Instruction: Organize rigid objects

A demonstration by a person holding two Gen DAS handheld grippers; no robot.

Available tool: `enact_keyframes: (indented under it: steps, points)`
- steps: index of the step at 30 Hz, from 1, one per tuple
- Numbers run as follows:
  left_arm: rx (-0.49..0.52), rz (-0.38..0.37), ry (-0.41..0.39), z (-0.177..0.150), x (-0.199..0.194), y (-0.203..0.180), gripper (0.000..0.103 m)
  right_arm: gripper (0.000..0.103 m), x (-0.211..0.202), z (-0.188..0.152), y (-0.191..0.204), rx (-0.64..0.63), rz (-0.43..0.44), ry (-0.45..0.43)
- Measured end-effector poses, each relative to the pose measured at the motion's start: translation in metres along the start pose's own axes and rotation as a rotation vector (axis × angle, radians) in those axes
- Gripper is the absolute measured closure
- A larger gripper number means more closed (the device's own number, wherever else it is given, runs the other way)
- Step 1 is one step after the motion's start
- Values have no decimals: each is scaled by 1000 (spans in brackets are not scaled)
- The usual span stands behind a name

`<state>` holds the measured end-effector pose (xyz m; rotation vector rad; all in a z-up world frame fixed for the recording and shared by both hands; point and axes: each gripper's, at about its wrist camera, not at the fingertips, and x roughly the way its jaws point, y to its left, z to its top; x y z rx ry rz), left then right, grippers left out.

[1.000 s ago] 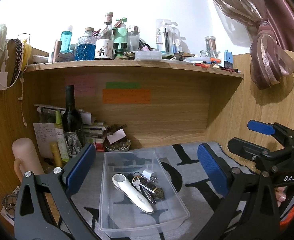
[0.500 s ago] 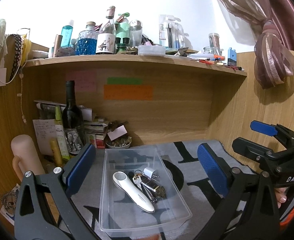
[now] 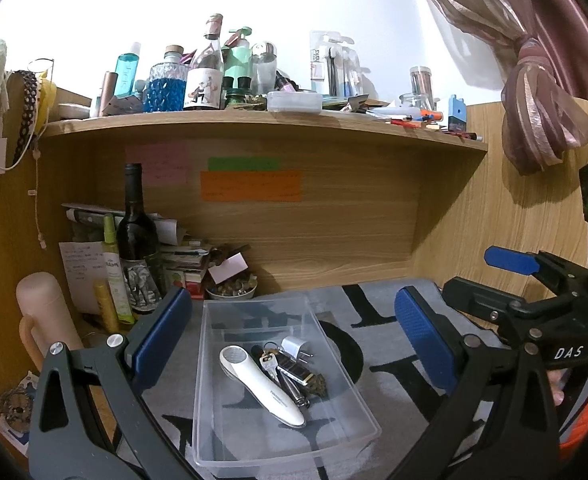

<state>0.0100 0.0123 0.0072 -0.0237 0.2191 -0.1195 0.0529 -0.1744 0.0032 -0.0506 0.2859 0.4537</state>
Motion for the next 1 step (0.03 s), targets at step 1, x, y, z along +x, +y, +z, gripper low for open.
enact_keyframes:
  steps: [1]
  points:
    - [-4,-9,4,0,2,1,0,0,1,0,0,0,0,2]
